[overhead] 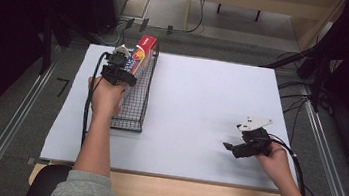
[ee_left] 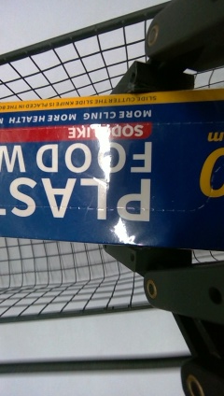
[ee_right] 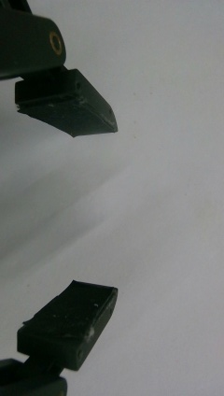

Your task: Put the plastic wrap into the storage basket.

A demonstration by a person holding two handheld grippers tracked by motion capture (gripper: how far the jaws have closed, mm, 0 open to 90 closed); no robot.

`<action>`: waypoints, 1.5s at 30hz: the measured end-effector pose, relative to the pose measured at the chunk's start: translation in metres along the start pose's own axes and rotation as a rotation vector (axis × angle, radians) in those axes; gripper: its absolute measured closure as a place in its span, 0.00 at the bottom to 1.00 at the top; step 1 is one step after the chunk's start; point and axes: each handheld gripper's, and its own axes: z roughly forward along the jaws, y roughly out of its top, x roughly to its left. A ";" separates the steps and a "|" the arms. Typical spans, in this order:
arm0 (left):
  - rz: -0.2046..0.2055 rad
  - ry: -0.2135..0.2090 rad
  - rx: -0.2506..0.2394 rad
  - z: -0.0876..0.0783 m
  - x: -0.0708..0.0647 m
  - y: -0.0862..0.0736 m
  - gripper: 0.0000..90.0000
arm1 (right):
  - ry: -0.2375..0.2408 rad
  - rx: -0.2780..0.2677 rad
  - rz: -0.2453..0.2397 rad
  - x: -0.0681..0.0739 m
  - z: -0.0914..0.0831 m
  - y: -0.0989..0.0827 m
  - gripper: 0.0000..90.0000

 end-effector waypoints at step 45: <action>0.028 -0.101 0.052 0.020 -0.022 -0.004 0.37 | 0.019 -0.019 0.008 -0.001 -0.002 0.000 0.21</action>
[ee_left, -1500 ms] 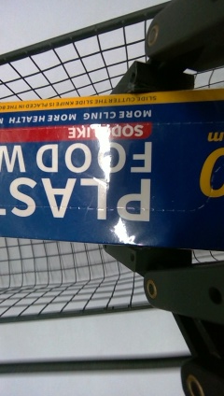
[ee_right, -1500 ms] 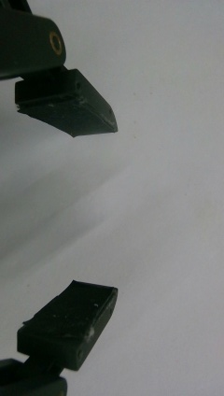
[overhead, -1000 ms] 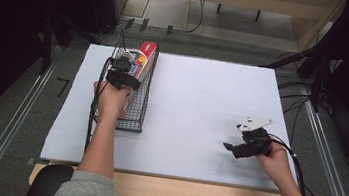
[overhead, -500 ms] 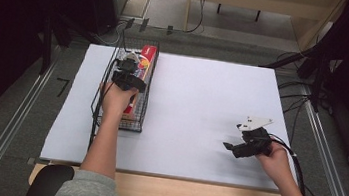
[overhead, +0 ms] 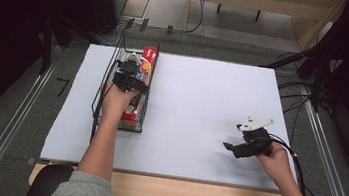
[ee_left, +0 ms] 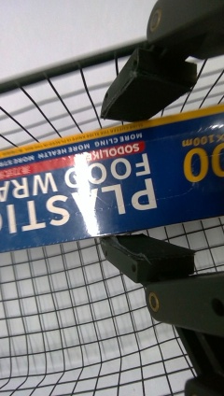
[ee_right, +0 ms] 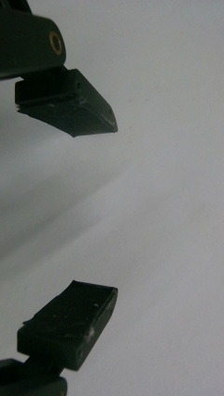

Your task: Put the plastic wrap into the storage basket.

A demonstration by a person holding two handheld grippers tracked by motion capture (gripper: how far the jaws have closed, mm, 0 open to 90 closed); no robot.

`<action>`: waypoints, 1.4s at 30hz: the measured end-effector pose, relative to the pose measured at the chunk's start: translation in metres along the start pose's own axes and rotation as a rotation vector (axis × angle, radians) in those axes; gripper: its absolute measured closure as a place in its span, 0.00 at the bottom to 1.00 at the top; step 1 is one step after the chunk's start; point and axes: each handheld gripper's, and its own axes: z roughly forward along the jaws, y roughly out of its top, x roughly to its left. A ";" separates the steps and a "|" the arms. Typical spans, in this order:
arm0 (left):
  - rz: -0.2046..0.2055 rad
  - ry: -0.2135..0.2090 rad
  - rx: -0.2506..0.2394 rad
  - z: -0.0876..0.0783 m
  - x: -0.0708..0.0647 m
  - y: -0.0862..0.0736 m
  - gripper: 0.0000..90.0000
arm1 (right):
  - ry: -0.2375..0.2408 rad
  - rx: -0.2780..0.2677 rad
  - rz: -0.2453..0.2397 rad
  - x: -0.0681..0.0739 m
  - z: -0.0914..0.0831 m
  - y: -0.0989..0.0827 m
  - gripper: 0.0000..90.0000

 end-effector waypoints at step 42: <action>0.512 -0.379 -0.180 -0.060 -0.065 -0.095 0.30 | 0.089 -0.038 0.063 0.003 -0.004 0.000 0.21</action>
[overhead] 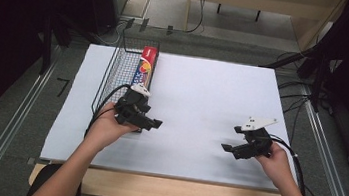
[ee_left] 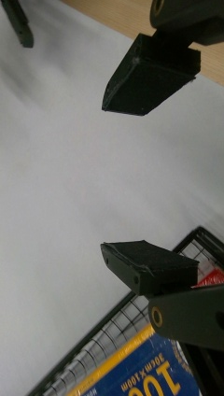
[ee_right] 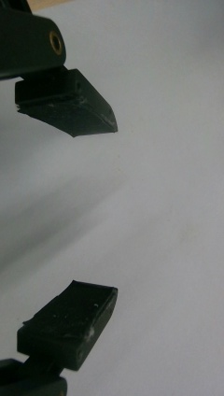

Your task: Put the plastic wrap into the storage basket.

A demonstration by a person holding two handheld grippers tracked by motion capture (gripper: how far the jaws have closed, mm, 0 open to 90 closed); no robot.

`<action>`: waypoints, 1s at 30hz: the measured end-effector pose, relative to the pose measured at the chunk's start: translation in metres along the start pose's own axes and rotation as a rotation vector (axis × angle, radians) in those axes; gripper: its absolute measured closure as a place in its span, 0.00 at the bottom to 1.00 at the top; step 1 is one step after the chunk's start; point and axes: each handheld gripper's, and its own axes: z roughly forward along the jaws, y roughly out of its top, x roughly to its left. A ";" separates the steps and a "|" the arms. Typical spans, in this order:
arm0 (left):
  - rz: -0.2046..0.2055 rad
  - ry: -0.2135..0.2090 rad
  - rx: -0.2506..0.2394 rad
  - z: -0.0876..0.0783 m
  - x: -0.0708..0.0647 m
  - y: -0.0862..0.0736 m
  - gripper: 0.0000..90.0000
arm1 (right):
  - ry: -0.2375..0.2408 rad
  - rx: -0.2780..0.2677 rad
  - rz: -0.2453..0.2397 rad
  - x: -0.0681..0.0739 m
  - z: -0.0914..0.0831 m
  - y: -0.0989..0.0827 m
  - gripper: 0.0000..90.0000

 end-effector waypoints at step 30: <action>0.116 -0.091 -0.021 0.025 -0.028 -0.023 0.29 | 0.055 0.024 -0.027 0.005 0.004 0.000 0.21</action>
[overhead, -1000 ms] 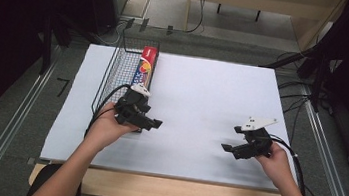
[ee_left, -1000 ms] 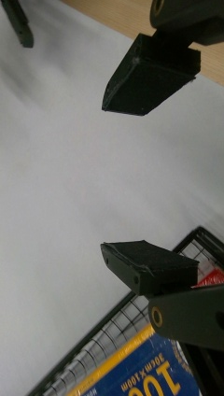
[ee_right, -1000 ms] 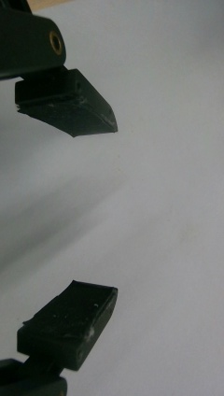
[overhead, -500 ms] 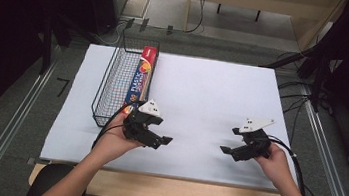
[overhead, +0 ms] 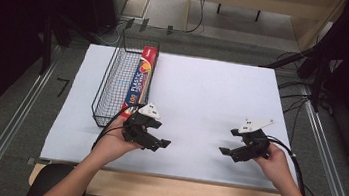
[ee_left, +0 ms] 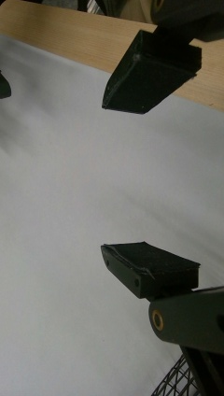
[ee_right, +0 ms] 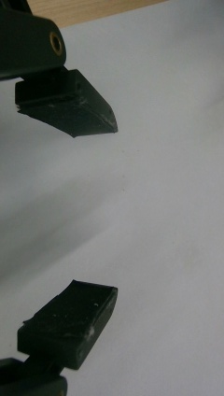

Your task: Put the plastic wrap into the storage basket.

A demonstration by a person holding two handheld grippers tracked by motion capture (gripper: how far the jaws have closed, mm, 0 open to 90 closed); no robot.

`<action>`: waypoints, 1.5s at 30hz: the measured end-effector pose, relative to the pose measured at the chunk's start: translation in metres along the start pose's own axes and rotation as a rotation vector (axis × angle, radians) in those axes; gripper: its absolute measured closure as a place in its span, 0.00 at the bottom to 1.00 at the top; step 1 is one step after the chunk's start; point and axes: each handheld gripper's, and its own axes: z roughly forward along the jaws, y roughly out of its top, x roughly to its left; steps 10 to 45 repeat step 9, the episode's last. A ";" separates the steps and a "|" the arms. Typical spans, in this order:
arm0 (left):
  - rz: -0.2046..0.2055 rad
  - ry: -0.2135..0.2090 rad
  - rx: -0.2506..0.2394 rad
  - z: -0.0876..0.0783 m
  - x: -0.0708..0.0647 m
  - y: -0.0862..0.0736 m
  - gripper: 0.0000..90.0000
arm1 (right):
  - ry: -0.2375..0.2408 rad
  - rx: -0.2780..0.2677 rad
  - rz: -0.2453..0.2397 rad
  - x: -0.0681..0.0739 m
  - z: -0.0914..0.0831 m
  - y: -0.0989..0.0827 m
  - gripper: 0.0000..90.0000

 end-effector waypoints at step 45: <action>0.021 -0.018 0.049 0.009 -0.002 -0.002 0.28 | -0.009 0.014 -0.015 0.001 0.001 -0.001 0.21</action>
